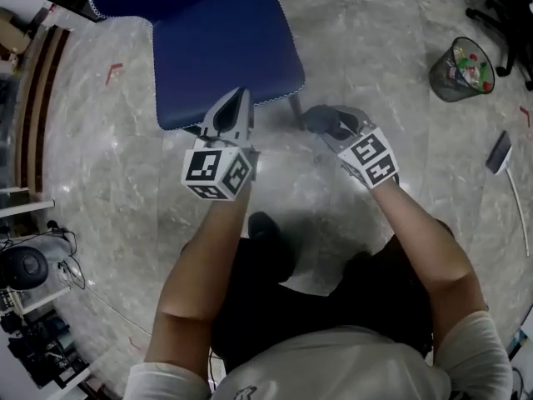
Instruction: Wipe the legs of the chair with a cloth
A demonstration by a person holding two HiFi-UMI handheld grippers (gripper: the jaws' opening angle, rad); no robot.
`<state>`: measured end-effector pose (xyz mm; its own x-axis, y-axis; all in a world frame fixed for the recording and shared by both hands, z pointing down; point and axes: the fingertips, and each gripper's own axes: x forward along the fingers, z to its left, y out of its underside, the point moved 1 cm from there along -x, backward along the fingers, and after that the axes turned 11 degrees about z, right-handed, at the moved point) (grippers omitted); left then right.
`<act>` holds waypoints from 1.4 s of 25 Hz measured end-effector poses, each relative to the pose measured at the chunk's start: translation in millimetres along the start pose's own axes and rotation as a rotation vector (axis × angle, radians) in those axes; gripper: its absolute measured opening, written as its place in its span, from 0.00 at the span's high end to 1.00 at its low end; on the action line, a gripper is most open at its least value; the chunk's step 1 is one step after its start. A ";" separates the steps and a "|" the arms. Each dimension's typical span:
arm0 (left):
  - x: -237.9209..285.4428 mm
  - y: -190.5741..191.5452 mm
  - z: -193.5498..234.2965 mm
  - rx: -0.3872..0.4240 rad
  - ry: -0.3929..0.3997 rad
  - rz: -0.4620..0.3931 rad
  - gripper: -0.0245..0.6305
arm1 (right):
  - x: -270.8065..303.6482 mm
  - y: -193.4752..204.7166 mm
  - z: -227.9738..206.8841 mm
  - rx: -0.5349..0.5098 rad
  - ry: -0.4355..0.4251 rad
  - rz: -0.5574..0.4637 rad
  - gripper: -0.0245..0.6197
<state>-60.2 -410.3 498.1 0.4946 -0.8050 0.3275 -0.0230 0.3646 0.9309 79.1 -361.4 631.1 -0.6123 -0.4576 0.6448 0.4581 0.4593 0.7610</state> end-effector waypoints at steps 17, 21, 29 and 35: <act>35.8 75.1 45.0 -0.055 -0.075 0.144 0.96 | 132.8 34.7 -40.5 0.086 0.056 0.009 0.70; 34.6 75.9 46.3 -0.045 -0.074 0.135 0.96 | 173.6 87.8 -45.5 0.140 0.043 0.108 0.71; 37.5 74.8 48.8 -0.065 -0.011 0.137 0.96 | 252.0 190.8 -50.9 0.204 0.043 0.402 0.71; 34.2 77.4 48.0 -0.030 0.003 0.149 0.96 | 234.7 167.0 -42.9 0.158 0.044 0.367 0.71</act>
<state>-86.8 -432.1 589.1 0.4902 -0.7397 0.4610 -0.0705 0.4935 0.8669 39.6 -424.8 912.5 -0.3966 -0.2721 0.8767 0.5346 0.7080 0.4615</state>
